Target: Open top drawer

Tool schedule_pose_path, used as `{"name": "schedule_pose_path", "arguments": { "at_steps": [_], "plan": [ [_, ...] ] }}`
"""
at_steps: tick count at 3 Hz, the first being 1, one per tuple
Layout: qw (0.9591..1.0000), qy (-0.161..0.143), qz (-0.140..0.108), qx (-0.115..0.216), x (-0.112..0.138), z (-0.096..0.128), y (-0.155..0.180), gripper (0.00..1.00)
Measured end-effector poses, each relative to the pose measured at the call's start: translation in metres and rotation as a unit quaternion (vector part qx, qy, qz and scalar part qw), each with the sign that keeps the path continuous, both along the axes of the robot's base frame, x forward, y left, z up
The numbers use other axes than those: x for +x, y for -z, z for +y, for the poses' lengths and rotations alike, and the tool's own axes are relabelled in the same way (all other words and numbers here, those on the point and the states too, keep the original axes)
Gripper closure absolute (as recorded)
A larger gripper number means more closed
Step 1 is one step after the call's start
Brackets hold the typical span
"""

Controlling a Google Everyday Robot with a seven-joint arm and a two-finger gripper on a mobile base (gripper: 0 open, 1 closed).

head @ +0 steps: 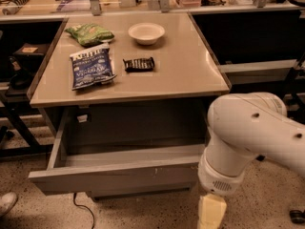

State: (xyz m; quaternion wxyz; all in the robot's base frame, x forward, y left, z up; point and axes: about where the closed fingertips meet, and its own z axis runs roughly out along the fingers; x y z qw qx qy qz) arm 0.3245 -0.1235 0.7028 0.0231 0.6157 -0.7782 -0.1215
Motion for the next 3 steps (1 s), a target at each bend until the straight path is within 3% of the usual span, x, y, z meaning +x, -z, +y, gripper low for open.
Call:
{"name": "schedule_pose_path", "arguments": {
  "at_steps": [1,2,3],
  "plan": [
    [0.9996,0.027,0.003,-0.001,-0.027,-0.015,-0.009,0.00],
    [0.9998,0.016,-0.013,0.004,-0.015,-0.007,-0.012,0.00],
    [0.9994,-0.006,-0.033,0.008,0.016,0.015,-0.008,0.00]
  ]
}}
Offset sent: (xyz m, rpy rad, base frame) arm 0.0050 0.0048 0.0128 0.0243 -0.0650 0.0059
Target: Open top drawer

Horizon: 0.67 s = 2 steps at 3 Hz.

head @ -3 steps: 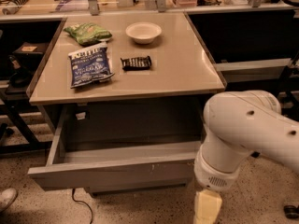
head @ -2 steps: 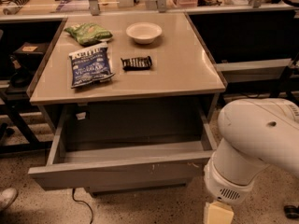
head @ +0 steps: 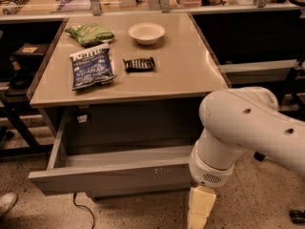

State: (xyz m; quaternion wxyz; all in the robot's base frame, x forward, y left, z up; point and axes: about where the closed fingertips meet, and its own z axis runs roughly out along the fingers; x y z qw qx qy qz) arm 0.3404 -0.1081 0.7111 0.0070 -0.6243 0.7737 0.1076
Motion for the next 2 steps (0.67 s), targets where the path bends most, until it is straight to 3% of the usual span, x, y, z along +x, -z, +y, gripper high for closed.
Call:
{"name": "schedule_pose_path", "arguments": {
  "at_steps": [2],
  "plan": [
    [0.9992,-0.040,-0.002,-0.003,0.039,0.039,0.025,0.00]
  ]
}}
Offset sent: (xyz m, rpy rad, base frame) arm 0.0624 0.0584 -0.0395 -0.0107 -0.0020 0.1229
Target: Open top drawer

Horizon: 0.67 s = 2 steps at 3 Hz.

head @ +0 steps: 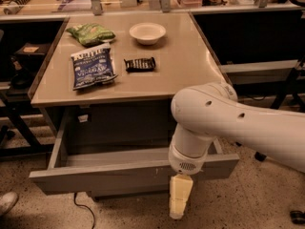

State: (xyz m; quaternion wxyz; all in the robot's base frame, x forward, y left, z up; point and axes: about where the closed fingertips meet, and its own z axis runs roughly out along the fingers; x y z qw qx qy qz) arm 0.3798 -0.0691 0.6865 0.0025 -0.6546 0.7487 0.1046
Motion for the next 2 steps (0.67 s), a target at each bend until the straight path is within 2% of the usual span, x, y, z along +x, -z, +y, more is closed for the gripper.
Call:
{"name": "schedule_pose_path", "arguments": {
  "at_steps": [1,2],
  "plan": [
    [0.9999,-0.015,-0.001,-0.008,0.015,0.010,0.010,0.00],
    [0.9997,-0.019,0.011,-0.014,0.018,0.010,0.023,0.00]
  ]
}}
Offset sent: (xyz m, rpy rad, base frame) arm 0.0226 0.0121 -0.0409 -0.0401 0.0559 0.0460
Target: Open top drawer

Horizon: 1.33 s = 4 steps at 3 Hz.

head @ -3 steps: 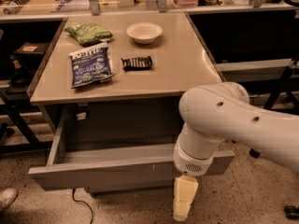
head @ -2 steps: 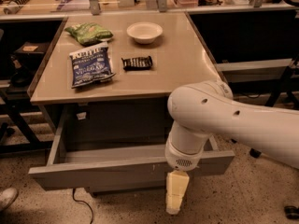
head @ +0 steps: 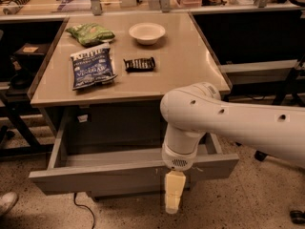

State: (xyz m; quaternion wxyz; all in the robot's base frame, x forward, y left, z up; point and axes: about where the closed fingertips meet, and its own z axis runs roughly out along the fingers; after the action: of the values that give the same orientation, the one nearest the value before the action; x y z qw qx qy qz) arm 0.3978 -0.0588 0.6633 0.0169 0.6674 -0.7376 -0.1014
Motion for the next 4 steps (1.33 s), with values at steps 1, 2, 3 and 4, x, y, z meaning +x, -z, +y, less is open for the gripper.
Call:
{"name": "schedule_pose_path", "arguments": {
  "at_steps": [1,2,3,4],
  "plan": [
    [0.9996,0.014,0.021,-0.011,-0.014,-0.013,0.010,0.00],
    [0.9984,0.034,0.040,-0.017,-0.026,-0.027,0.017,0.00],
    [0.9974,0.047,0.053,-0.017,-0.037,-0.034,0.018,0.00],
    [0.9957,0.065,0.065,-0.015,-0.053,-0.045,0.014,0.00]
  ]
}}
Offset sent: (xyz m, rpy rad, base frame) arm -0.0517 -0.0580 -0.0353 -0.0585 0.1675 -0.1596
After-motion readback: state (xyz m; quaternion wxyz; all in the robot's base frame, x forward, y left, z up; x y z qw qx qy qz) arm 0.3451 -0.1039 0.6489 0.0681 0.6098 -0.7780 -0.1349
